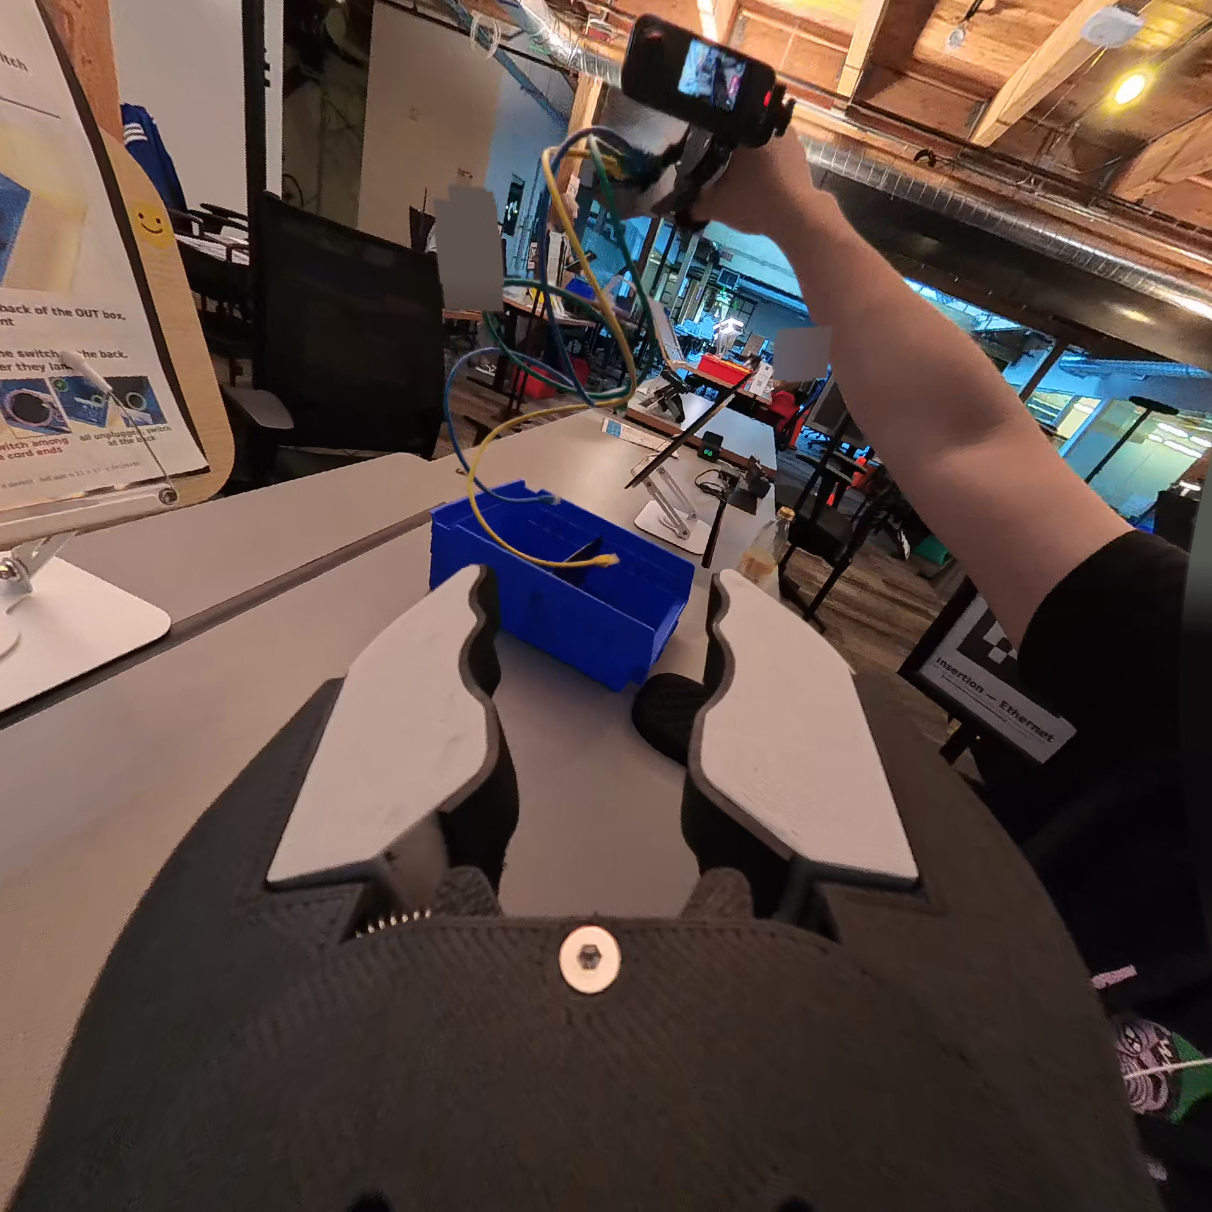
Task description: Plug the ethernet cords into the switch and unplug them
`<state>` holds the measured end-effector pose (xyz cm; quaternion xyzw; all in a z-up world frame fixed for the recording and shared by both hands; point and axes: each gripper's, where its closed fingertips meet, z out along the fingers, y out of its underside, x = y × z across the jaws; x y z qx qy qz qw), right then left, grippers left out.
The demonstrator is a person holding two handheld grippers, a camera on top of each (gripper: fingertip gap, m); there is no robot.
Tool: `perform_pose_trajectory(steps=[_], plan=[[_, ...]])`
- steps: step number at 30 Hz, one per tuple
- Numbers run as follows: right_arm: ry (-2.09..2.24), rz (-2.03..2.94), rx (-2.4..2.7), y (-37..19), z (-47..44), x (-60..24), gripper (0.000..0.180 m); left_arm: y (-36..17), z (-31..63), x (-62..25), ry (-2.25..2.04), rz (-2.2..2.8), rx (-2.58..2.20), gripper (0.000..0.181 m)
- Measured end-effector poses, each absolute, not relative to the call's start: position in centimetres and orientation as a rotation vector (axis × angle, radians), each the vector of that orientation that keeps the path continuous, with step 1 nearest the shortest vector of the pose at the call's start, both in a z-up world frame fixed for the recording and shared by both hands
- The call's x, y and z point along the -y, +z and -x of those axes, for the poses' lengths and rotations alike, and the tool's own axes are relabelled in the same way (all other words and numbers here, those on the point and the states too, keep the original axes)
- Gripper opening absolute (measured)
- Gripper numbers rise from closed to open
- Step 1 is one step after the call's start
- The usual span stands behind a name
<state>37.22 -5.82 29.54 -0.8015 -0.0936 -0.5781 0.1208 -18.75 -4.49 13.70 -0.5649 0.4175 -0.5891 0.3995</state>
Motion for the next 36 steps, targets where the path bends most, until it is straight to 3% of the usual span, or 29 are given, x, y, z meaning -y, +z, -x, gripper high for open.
perform_pose_trajectory(steps=[15,36], plan=[[-1.602,2.253,-0.139,32.8,-41.8,9.8,0.032,12.5,17.0,4.1,-1.453,1.471,-1.079,0.061],[-1.356,2.638,0.224,18.1,-40.9,8.3,0.031,12.5,16.4,5.0,-1.449,1.446,-1.130,0.060]])
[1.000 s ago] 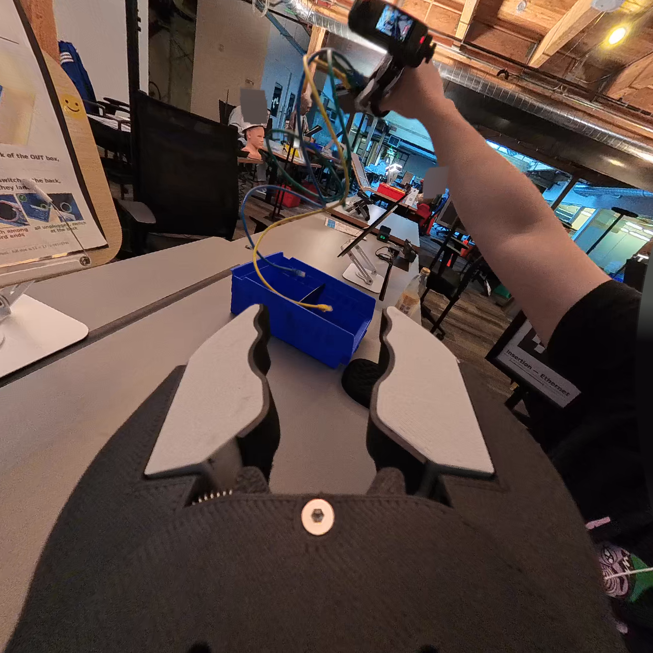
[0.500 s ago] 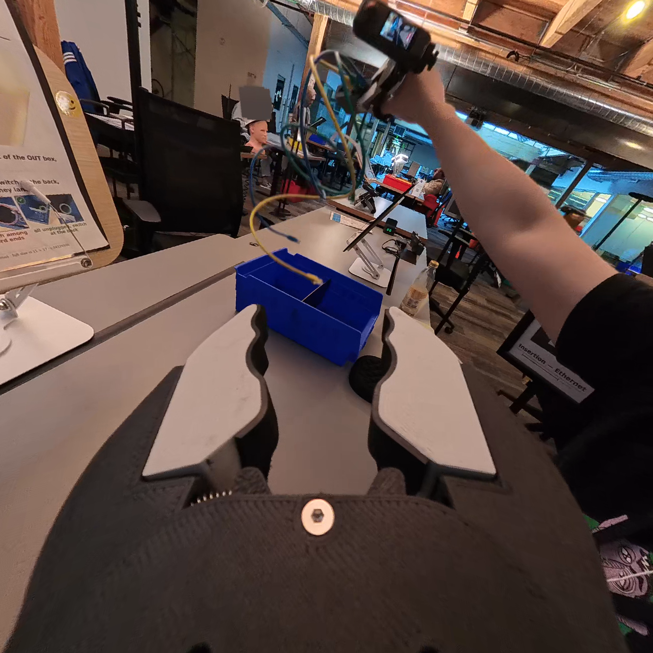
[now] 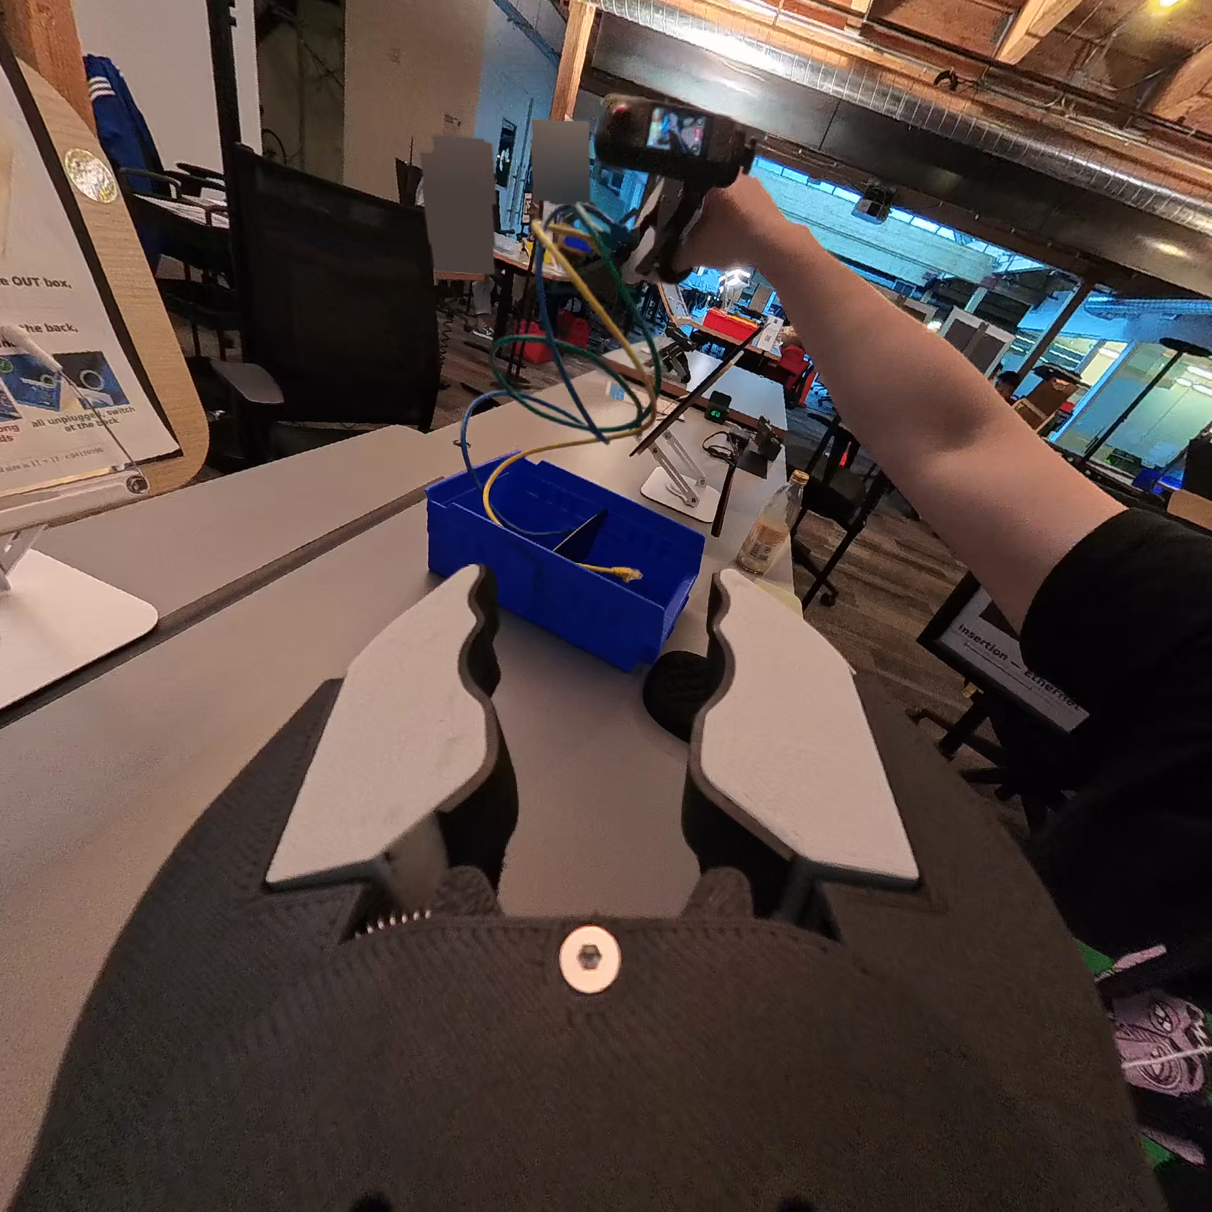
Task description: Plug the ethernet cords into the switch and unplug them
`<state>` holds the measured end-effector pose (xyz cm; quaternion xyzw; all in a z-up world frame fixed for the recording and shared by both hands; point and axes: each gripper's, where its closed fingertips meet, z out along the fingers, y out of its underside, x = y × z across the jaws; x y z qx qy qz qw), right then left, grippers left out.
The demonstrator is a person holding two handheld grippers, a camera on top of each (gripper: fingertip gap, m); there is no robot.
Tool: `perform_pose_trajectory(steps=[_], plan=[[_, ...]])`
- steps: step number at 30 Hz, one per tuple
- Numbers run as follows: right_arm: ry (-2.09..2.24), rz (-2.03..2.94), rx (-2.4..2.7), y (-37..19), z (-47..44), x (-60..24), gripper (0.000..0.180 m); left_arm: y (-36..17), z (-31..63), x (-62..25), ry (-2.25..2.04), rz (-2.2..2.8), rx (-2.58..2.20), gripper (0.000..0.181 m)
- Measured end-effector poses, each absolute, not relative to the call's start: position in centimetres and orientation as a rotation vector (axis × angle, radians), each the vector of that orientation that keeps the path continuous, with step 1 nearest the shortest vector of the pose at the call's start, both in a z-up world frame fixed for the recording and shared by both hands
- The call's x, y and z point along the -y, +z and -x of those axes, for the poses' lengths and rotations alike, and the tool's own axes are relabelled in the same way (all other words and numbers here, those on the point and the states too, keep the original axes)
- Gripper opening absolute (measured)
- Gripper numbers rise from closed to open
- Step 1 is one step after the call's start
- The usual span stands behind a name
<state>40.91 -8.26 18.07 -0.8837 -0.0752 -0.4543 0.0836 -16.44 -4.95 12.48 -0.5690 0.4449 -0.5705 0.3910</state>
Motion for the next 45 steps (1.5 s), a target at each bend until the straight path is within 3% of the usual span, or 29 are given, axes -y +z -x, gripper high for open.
perform_pose_trajectory(steps=[7,12,23,32,37,41,45], plan=[[-1.476,2.688,0.422,13.8,-39.9,6.7,0.031,9.1,13.0,6.2,-1.195,1.451,-1.355,0.061],[-1.518,2.710,0.682,8.3,-37.5,5.2,0.031,9.1,10.7,8.3,-1.299,1.429,-1.397,0.057],[-1.021,3.092,0.947,-3.7,-32.5,6.6,0.030,9.4,11.5,7.8,-1.337,1.444,-1.361,0.055],[-0.829,3.227,0.803,-8.0,-32.6,7.0,0.031,9.0,11.4,7.7,-1.339,1.459,-1.367,0.055],[-0.695,3.132,0.712,-6.8,-32.5,6.9,0.029,9.1,11.6,7.5,-1.357,1.464,-1.354,0.055],[-0.667,2.809,0.641,-0.7,-31.3,5.3,0.031,9.0,11.6,7.5,-1.359,1.473,-1.360,0.056],[-0.443,2.366,0.739,4.9,-24.5,5.7,0.052,9.2,11.7,7.7,-1.366,1.458,-1.363,0.055]])
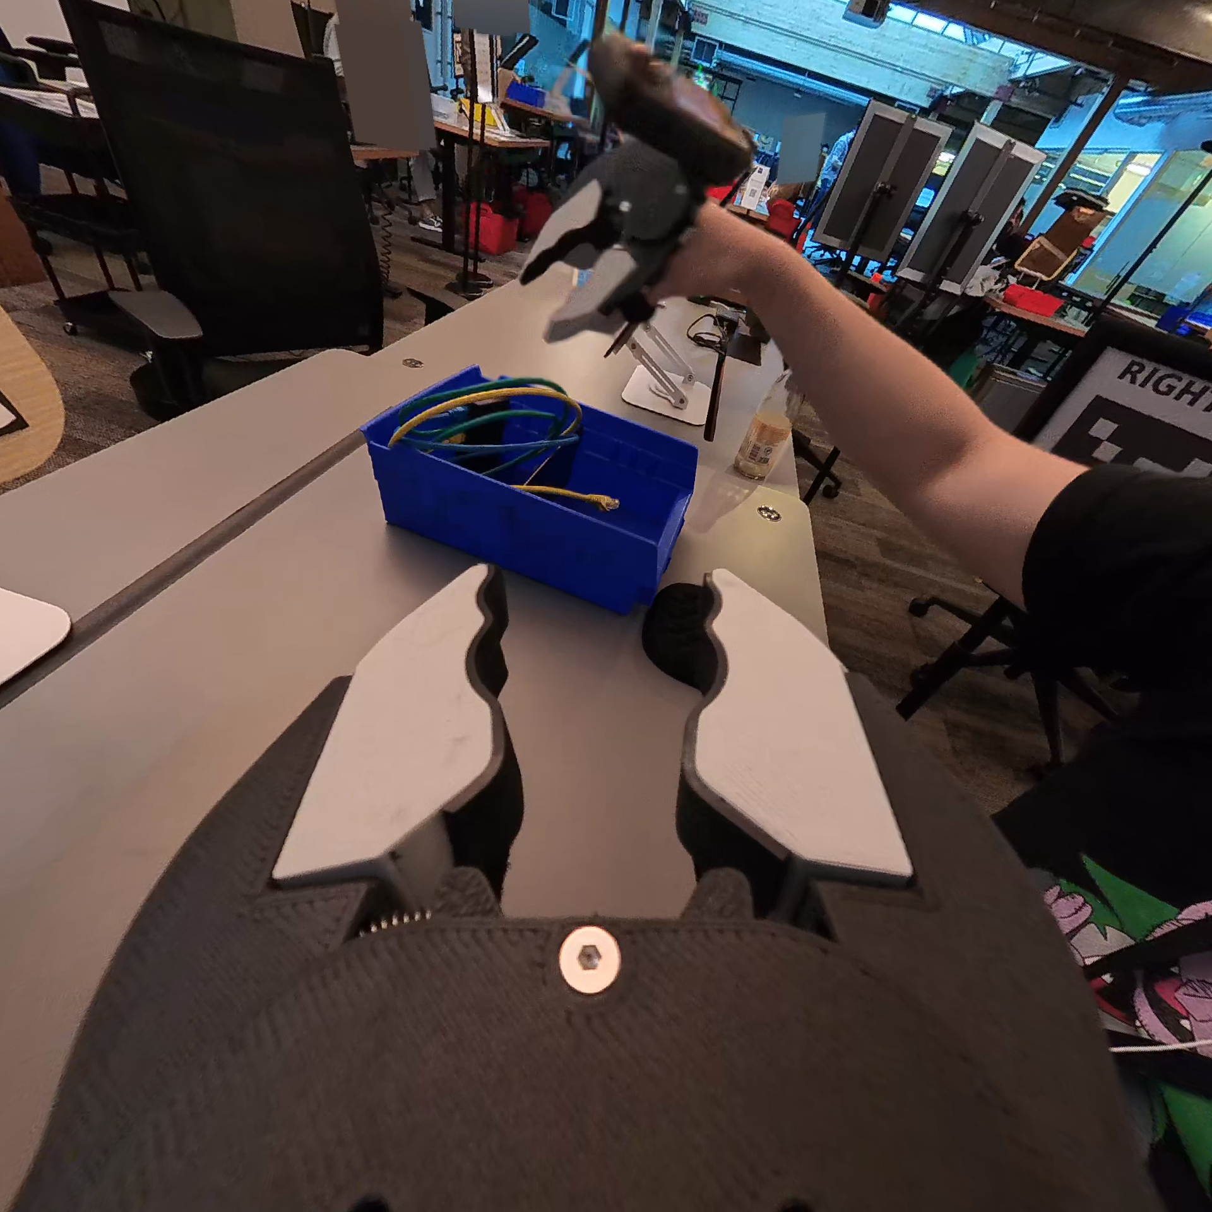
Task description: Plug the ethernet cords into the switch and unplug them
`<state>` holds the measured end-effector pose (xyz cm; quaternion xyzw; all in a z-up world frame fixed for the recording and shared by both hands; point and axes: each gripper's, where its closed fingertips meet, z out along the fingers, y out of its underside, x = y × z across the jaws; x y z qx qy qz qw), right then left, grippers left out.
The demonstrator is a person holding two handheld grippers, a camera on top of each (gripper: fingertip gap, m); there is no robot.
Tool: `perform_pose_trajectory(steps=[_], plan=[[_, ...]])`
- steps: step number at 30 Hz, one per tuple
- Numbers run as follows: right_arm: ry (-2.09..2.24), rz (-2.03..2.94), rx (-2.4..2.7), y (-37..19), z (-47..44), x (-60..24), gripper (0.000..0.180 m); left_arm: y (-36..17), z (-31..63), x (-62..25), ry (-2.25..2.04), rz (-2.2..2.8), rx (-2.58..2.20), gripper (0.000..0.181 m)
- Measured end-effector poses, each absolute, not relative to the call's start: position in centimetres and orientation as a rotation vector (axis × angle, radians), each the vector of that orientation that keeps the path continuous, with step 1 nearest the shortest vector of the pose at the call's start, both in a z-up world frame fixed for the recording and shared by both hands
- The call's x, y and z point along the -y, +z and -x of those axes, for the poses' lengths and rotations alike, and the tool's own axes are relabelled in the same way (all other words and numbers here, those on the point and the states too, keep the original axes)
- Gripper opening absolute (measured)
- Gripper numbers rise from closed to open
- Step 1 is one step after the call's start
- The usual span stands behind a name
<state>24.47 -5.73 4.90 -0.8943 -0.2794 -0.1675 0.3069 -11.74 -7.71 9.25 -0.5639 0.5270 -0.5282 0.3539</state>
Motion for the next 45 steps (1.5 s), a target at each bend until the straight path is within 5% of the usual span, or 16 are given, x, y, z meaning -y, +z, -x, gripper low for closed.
perform_pose_trajectory(steps=[4,9,13,20,30,38,45], plan=[[-0.473,2.113,0.809,3.1,-19.0,8.3,0.109,9.4,11.8,7.9,-1.371,1.452,-1.366,0.056],[-0.920,2.024,0.875,-3.6,-20.0,8.9,0.132,9.5,11.7,8.3,-1.384,1.443,-1.370,0.057],[-0.955,2.053,0.764,-5.3,-22.6,7.6,0.126,9.5,11.8,8.5,-1.379,1.442,-1.381,0.057],[-0.687,2.123,0.763,-2.0,-22.8,6.4,0.021,10.1,12.4,7.8,-1.399,1.426,-1.343,0.056],[-0.156,2.551,0.852,-5.9,-24.3,6.8,0.017,10.1,12.7,8.8,-1.381,1.416,-1.392,0.055],[-0.204,2.274,0.669,-2.1,-24.1,9.3,0.066,12.0,16.5,7.2,-1.284,1.461,-1.263,0.058],[-0.319,2.448,0.058,-5.1,-32.9,15.7,0.074,13.0,29.3,-1.7,-0.565,1.672,-0.707,0.065]])
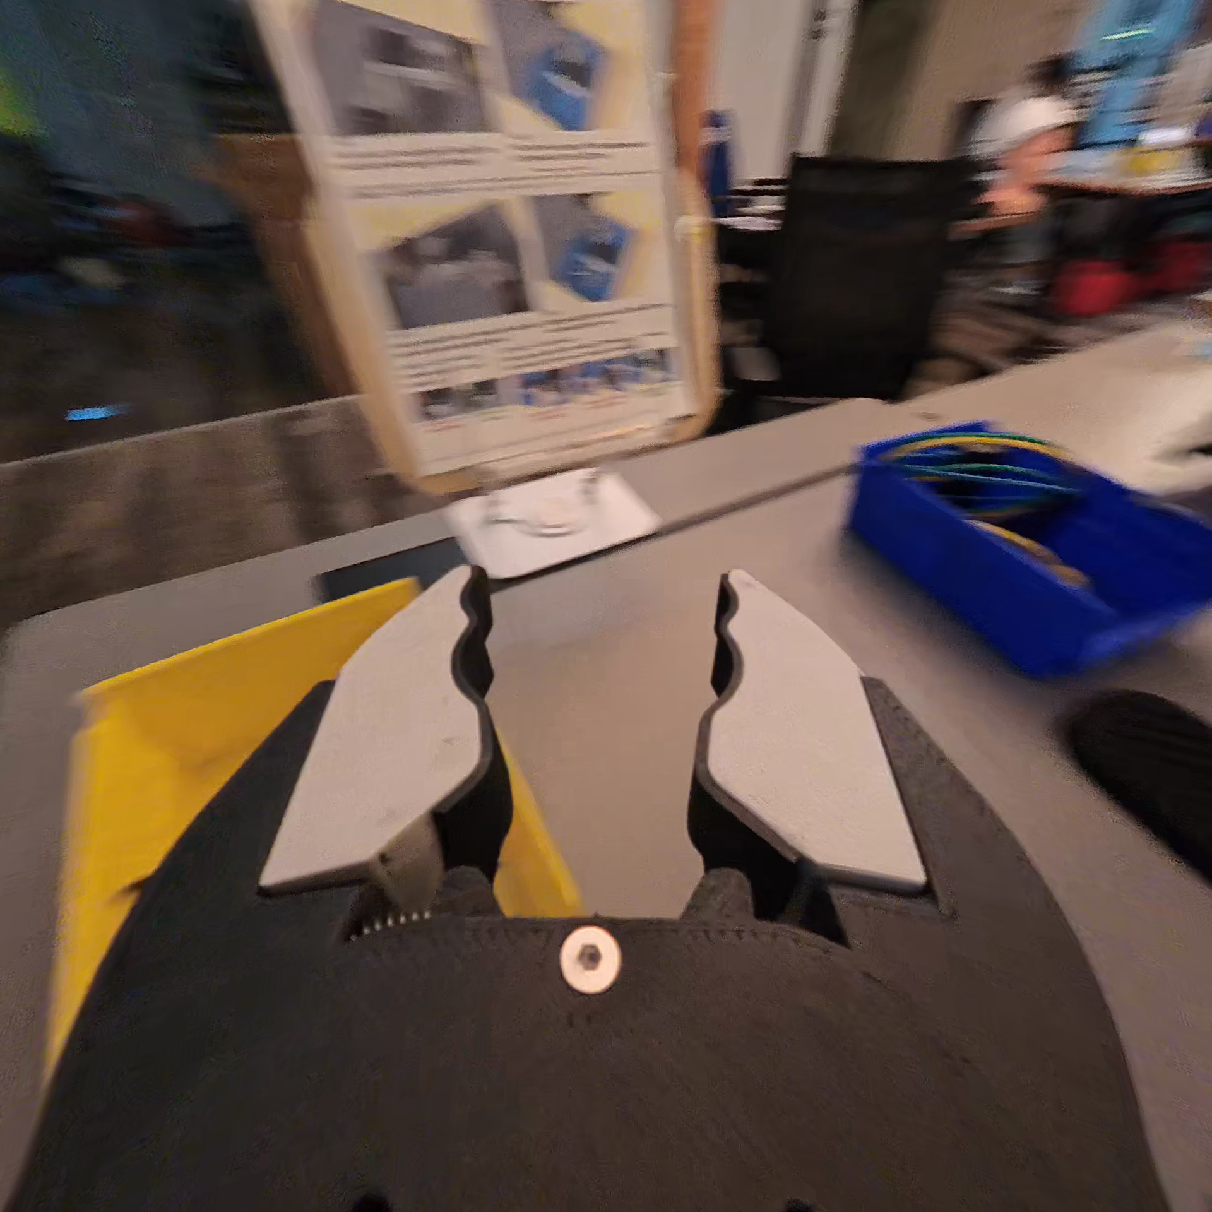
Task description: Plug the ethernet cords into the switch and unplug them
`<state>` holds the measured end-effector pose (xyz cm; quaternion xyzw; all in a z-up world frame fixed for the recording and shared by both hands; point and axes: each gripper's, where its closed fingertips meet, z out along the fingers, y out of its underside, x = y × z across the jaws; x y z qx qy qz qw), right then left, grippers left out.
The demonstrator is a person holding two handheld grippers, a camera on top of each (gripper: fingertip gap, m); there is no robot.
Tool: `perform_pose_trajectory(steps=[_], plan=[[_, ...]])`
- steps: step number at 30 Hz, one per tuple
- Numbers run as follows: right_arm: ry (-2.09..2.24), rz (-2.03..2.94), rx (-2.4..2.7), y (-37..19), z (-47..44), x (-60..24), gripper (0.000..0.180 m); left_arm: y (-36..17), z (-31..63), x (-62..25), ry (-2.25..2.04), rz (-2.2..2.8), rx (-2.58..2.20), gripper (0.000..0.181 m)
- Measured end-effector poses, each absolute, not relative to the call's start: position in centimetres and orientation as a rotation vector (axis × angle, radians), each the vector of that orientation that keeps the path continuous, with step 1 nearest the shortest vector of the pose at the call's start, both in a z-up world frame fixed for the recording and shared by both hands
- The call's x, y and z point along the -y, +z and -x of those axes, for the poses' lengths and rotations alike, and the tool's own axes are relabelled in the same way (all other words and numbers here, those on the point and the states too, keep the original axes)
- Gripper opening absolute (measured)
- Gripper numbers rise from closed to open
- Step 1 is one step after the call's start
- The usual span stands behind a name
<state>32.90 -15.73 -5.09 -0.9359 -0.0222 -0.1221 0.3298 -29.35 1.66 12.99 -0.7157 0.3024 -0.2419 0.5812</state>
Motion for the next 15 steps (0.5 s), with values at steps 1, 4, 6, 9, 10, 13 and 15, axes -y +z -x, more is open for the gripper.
perform_pose_trajectory(steps=[1,4,6,9,10,13,15], plan=[[-0.284,2.506,0.005,-6.5,-33.1,16.3,0.074,13.0,31.9,-2.6,-0.471,1.685,-0.617,0.068],[-0.272,2.649,-0.075,-9.9,-33.4,17.5,0.057,11.7,39.9,-5.1,-0.260,1.754,-0.361,0.074],[-0.167,2.722,-0.062,-11.5,-32.2,17.9,0.029,9.0,44.2,-6.3,-0.234,1.861,-0.225,0.078],[-0.040,2.736,-0.203,-12.0,-31.7,18.2,0.011,4.0,47.4,-7.4,-0.381,2.027,-0.089,0.069],[-0.018,2.728,-0.214,-12.0,-31.7,18.3,0.010,2.4,48.5,-7.7,-0.406,2.078,-0.044,0.069],[0.012,2.719,-0.232,-12.0,-31.6,18.5,0.011,-1.6,51.5,-9.0,-0.349,2.177,0.066,0.071],[-0.005,2.736,-0.229,-12.0,-31.6,18.6,0.011,-4.2,51.8,-9.6,-0.364,2.251,0.086,0.075]])
